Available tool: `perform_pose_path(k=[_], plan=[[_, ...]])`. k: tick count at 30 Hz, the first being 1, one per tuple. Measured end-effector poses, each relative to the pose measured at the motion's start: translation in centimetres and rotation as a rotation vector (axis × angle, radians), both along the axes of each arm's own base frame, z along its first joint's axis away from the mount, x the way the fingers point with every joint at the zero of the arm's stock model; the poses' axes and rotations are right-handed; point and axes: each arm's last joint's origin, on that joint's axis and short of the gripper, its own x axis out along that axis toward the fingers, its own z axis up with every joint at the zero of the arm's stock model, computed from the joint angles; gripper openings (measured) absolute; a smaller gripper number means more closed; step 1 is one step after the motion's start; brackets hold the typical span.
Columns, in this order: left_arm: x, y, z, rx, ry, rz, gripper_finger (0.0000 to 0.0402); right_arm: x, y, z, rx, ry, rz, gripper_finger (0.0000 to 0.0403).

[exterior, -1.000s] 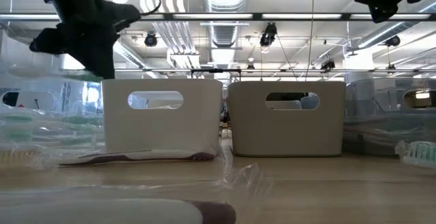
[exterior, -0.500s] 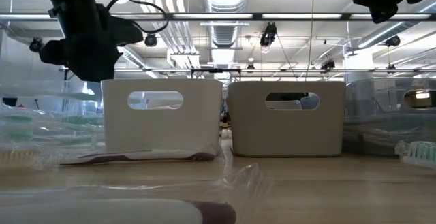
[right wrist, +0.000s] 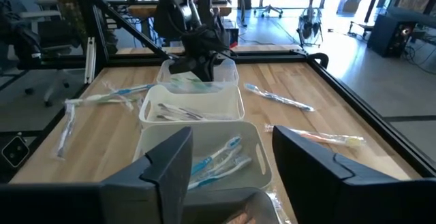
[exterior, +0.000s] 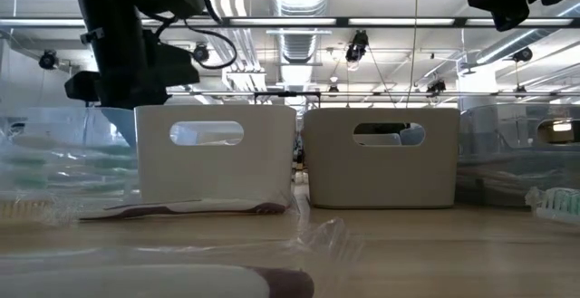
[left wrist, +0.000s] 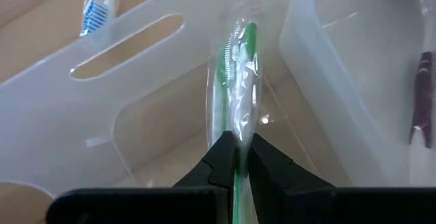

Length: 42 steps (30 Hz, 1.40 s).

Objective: Pick & Place Toothbrushes
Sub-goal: Put the green toothbrush into the transparent bin, then put the orange toothbrush into the black bin

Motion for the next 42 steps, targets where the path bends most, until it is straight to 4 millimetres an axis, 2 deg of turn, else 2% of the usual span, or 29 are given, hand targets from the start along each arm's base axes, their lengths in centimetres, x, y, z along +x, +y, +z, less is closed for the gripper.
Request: perform_pose_path(k=[4,9,21,28,35,42], plan=[[0.2,0.1,-0.3,-0.008,0.008,-0.013,0.0032,0.0,0.0,0.0,0.000,0.000,0.000,0.0203],[0.2,0.1,0.0,-0.009,0.000,-0.016,0.0055,0.0,0.0,0.0,0.000,0.000,0.000,0.0208],[1.4,0.0,2.2,0.016,-0.040,-0.098,0.0126,0.0,0.0,0.0,0.000,0.001,0.000,0.0187],[1.2,0.0,4.0,0.021,0.029,-0.127,0.0166,0.0,0.0,-0.1,-0.001,0.002,0.000,0.0166],[1.2,-0.5,6.1,0.008,0.042,-0.178,0.0170,0.1,0.0,-0.2,-0.003,0.008,0.000,0.0145],[1.4,-2.3,7.6,-0.023,0.005,-0.284,0.0170,0.1,0.0,-0.2,-0.003,0.008,0.000,0.0122]])
